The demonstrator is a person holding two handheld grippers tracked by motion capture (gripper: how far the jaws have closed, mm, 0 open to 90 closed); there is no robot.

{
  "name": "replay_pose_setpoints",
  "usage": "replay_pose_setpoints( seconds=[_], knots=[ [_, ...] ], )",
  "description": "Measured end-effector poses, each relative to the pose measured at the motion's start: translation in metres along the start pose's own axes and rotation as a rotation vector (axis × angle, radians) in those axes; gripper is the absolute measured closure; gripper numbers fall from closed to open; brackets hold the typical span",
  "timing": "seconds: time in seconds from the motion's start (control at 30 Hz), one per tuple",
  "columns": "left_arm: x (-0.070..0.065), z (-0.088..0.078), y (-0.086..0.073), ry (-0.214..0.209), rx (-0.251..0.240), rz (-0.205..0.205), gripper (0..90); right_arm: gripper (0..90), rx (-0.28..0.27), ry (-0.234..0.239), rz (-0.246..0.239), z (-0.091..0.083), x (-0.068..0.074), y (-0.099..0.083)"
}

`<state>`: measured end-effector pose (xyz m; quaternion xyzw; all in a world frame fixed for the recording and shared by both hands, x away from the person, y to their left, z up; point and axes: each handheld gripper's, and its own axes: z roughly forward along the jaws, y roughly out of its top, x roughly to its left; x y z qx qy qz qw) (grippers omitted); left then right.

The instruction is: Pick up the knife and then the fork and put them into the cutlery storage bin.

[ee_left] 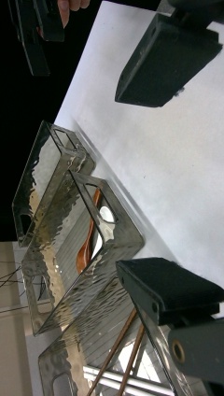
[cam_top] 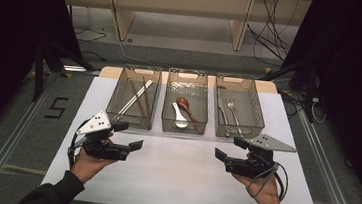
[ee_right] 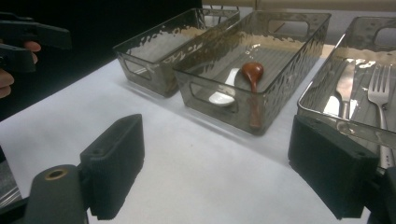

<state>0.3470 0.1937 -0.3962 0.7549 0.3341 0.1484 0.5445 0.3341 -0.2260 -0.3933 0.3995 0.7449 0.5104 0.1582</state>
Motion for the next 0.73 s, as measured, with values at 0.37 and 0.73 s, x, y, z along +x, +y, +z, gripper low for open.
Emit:
replay_pose_setpoints(
  seconds=[0.37, 0.73],
  knots=[
    [-0.0004, 0.0005, -0.0002, -0.002, 0.002, 0.002, 15.6, 19.7, 0.000, -0.003, -0.006, 0.0009, 0.0003, -0.0002],
    [-0.0005, 0.0011, -0.0004, -0.002, 0.004, 0.000, 15.5, 19.6, 0.008, -0.004, -0.011, 0.0032, 0.0004, -0.0008]
  ],
)
